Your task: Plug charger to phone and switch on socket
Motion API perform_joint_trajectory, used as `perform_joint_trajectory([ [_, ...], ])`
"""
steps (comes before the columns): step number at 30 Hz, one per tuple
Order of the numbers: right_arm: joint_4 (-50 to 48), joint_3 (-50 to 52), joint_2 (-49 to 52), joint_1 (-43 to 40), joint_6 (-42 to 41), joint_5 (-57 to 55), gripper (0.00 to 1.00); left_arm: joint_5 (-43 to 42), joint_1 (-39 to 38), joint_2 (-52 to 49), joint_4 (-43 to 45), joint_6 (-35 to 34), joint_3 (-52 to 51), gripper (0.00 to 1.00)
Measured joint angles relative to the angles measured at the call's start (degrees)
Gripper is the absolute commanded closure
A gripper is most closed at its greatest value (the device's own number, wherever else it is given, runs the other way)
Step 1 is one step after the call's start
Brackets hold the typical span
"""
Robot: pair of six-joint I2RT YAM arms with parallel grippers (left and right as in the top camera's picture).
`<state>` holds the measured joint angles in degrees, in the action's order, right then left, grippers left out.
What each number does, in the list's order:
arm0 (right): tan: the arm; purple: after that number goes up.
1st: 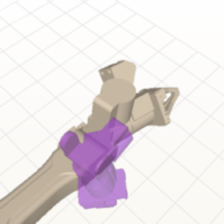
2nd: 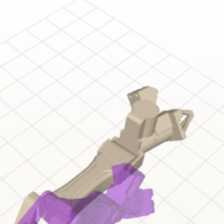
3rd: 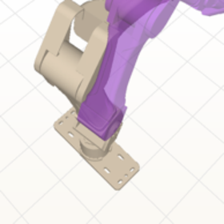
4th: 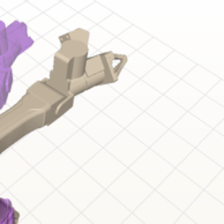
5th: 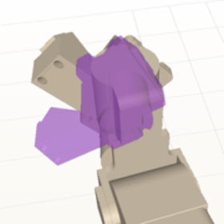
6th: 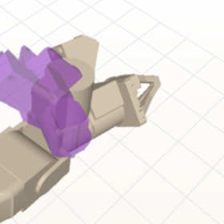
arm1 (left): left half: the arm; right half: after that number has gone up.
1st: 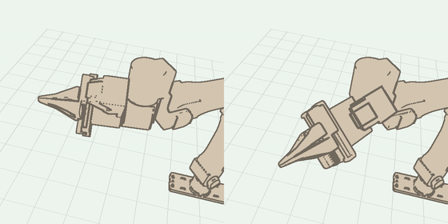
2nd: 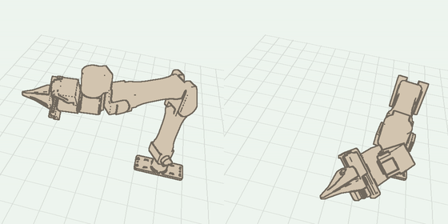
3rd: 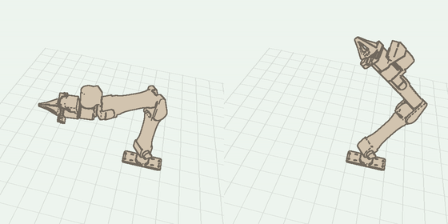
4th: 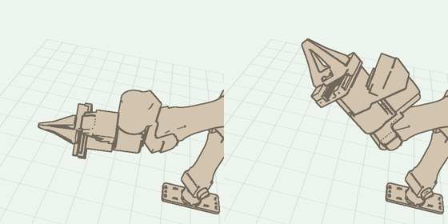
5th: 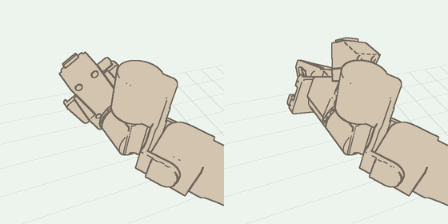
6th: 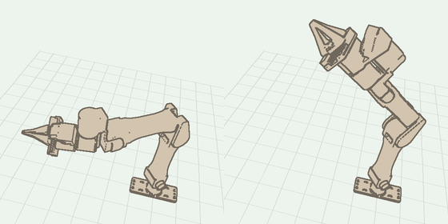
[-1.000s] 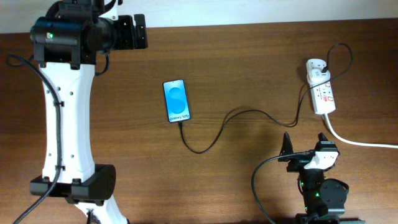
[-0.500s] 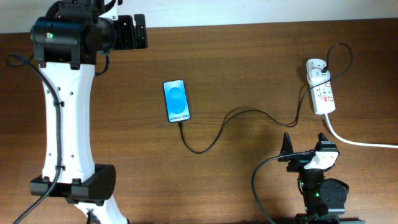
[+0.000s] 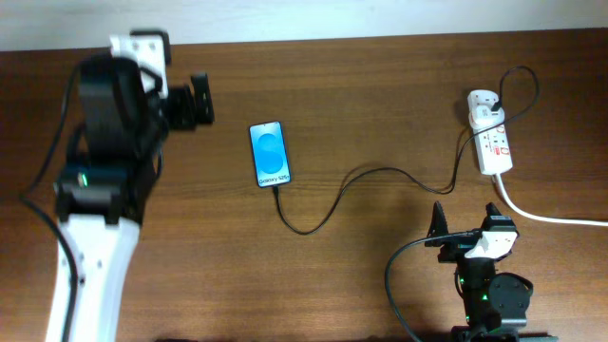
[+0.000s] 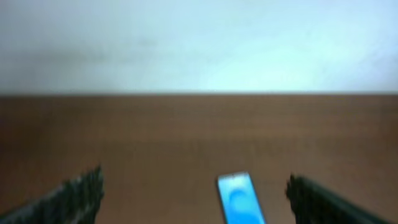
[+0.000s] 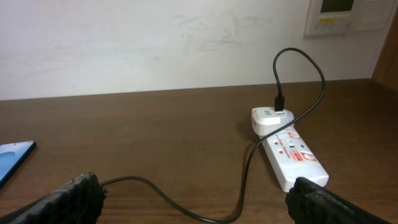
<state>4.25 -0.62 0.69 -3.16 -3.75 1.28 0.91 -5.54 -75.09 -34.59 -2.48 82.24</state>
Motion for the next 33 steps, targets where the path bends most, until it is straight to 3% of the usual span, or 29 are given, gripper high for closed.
perform_joint_trajectory([
  [8, 0.0, 0.0, 0.0, 0.0, -0.2, 0.0, 0.01, -0.9, 0.0, 25.0, 32.2, 8.1, -40.5, 0.01],
  [12, -0.1, 0.0, 0.0, 0.0, -0.1, 0.0, 0.02, -1.1, 0.0, 39.3, 41.1, 10.7, -59.2, 0.01],
  [18, 0.0, 0.0, -0.1, 0.0, -0.2, 0.0, 0.02, -1.0, 0.0, 56.0, 41.3, 13.7, -72.8, 0.01],
  [24, 0.0, 0.0, -0.1, 0.0, -0.2, 0.0, 0.02, -0.2, 0.0, 63.3, 41.1, 14.6, -80.1, 0.01],
  [29, 0.0, 0.0, 0.0, 0.0, -0.2, 0.0, 0.02, 0.5, 0.0, 69.7, 31.0, 15.2, -81.6, 0.01],
  [33, 0.0, 0.0, -0.1, 0.0, -0.2, 0.0, 0.02, 0.8, 0.0, 74.1, 30.3, 15.2, -81.6, 0.01],
])
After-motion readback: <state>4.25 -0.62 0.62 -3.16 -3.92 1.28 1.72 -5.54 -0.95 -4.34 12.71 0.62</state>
